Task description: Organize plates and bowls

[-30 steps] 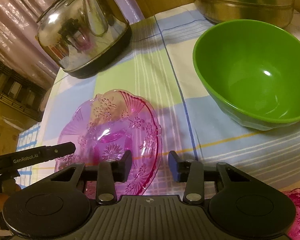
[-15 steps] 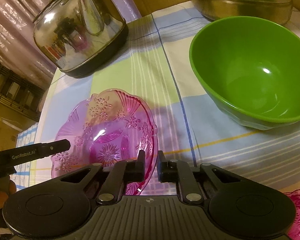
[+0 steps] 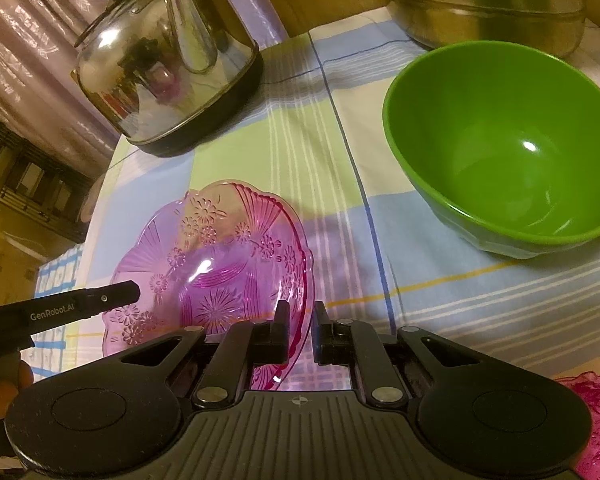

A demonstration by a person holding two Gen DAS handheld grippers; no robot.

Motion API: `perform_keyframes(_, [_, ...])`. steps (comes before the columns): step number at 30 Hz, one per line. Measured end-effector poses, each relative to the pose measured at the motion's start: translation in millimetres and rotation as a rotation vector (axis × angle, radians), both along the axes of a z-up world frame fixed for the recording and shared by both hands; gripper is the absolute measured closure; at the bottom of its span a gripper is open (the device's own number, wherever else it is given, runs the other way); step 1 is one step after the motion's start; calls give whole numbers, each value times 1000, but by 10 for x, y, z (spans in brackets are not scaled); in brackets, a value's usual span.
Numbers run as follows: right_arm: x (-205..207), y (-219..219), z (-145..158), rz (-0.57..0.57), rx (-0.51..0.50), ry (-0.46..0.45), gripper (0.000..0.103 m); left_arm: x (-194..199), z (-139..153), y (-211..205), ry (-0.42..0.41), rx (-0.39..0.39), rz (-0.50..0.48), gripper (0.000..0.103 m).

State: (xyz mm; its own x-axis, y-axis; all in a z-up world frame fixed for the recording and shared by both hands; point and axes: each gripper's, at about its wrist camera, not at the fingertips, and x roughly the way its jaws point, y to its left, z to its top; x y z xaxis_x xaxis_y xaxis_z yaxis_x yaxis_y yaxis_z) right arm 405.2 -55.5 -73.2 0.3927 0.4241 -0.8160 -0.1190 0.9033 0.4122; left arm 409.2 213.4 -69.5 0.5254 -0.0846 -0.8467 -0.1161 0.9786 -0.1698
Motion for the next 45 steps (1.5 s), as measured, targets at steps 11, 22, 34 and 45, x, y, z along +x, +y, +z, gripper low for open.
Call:
perform_keyframes(11, [-129, -32, 168, 6, 2, -35, 93, -155, 173, -75, -12, 24, -15, 92])
perform_keyframes(22, [-335, -147, 383, -19, 18, -65, 93, -346, 404, -232, -36, 44, -33, 92])
perform_keyframes(34, [-642, -335, 566, -32, 21, -95, 93, -616, 632, -453, -51, 47, -62, 92])
perform_keyframes(45, [-992, -613, 851, -54, 24, -122, 93, -942, 890, -736, -72, 48, -91, 92])
